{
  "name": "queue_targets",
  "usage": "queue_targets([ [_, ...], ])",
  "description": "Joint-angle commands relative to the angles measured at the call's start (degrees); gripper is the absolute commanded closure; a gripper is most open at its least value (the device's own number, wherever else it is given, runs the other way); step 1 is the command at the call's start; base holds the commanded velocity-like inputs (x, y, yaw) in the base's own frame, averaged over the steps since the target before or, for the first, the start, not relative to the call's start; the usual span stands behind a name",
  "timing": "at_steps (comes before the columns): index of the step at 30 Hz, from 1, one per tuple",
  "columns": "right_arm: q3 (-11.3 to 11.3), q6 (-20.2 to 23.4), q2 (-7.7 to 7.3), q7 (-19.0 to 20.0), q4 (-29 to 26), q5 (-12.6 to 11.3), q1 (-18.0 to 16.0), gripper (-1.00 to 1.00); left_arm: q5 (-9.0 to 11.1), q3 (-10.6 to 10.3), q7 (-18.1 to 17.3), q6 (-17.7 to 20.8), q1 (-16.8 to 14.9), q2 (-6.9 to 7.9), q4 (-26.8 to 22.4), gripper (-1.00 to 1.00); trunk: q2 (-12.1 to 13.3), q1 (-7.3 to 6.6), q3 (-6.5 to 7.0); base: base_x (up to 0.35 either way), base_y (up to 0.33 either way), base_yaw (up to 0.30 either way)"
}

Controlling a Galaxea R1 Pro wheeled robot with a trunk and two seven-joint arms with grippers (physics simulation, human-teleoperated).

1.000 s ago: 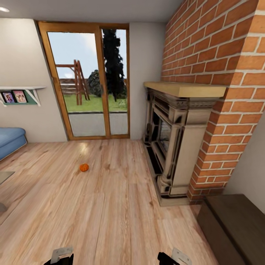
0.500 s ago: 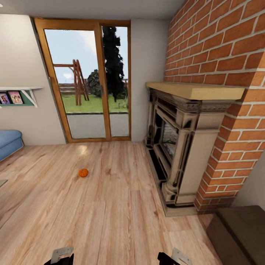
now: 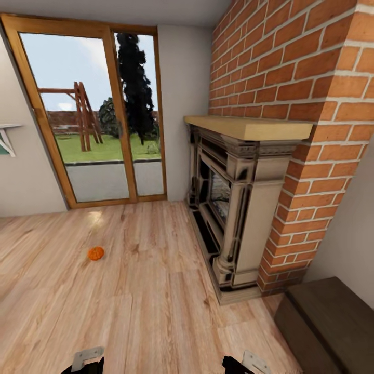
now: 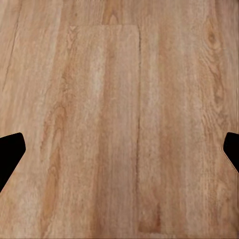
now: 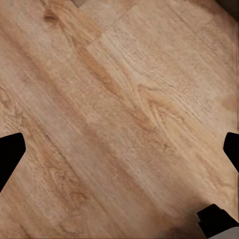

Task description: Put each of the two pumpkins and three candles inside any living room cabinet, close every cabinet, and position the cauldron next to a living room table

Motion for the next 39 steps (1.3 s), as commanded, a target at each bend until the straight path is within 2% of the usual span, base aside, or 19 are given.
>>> queue_targets([
  [1, 0.46, -0.31, 0.00, -0.22, 0.02, -0.61, -0.05, -1.00, 0.33, -0.49, 0.41, -0.16, -0.02, 0.06, -0.10, -1.00, -0.04, 0.00, -0.06, 0.001, 0.000, -0.277],
  [25, 0.45, -0.31, -0.01, -0.22, 0.02, -0.63, -0.05, -1.00, 0.55, -0.51, 0.41, -0.11, 0.16, 0.07, 0.09, -1.00, -0.04, 0.00, -0.06, 0.000, 0.000, -0.277],
  [27, 0.46, -0.31, 0.00, -0.22, 0.02, -0.63, -0.05, -1.00, 0.61, -0.50, 0.41, -0.09, 0.37, -0.04, 2.49, -1.00, -0.04, 0.00, -0.06, 0.000, 0.000, -0.277],
  [31, 0.47, -0.31, 0.00, -0.22, 0.02, -0.63, -0.05, -1.00, 0.69, -0.43, 0.41, -0.08, 0.55, -1.82, 10.69, -1.00, -0.04, 0.00, -0.06, 0.000, 0.000, -0.277],
  [32, 0.47, -0.31, 0.00, -0.22, 0.02, -0.63, -0.05, -1.00, 0.73, -0.42, 0.41, -0.08, 0.61, -2.46, 14.21, -1.00, -0.04, 0.00, -0.06, 0.000, 0.000, -0.277],
  [35, 0.47, -0.31, 0.00, -0.22, 0.02, -0.58, -0.05, -1.00, 0.83, -0.41, 0.41, -0.02, 0.83, -3.06, 16.89, -1.00, -0.04, 0.00, -0.06, 0.000, 0.000, -0.277],
  [39, 0.47, -0.31, 0.00, -0.22, 0.02, -0.61, -0.05, -1.00, 0.85, -0.40, 0.41, 0.36, 1.76, -3.44, 17.62, -1.00, -0.04, 0.00, -0.06, 0.000, 0.000, -0.277],
])
